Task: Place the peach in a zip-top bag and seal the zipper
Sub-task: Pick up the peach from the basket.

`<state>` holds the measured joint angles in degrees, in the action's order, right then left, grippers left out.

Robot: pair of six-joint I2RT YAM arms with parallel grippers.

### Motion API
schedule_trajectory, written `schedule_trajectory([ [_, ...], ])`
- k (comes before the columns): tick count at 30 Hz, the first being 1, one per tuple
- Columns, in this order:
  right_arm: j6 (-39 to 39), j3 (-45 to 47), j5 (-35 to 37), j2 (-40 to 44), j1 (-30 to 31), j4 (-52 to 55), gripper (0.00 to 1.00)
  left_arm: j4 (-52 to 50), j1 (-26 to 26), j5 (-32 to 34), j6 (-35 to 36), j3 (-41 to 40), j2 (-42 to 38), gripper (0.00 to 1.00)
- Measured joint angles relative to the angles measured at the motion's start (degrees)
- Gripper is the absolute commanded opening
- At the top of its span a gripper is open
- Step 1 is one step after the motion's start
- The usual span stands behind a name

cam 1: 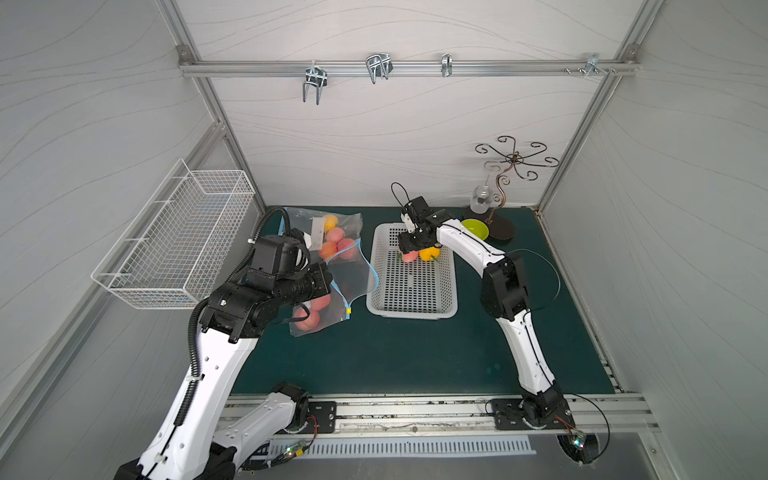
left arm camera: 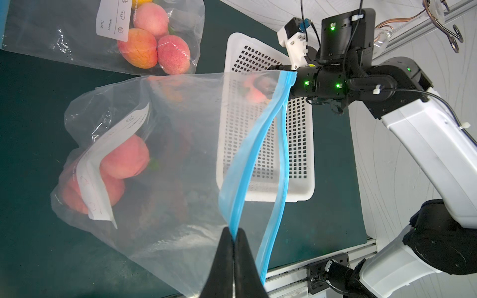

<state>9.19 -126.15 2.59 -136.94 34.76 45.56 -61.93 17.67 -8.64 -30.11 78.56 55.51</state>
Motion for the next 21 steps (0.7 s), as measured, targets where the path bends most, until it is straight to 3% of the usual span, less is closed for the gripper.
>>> schedule_trajectory([
  [4,0.42,-1.03,-0.63,-2.01,-0.02,0.5,0.69,-0.07,0.0,0.04,0.09,0.0,-0.2,0.0],
  [12,1.7,-0.15,-3.04,-2.23,-0.46,-0.39,0.57,-0.09,0.0,0.04,0.11,0.0,-0.55,0.0],
  [17,4.35,8.68,-9.33,4.79,-1.79,-3.17,0.56,-0.09,0.0,0.04,0.11,0.0,-0.7,0.0],
  [21,6.49,16.94,-15.76,15.37,-3.04,-7.52,0.56,-0.09,0.0,0.07,0.09,0.0,-0.79,0.0],
])
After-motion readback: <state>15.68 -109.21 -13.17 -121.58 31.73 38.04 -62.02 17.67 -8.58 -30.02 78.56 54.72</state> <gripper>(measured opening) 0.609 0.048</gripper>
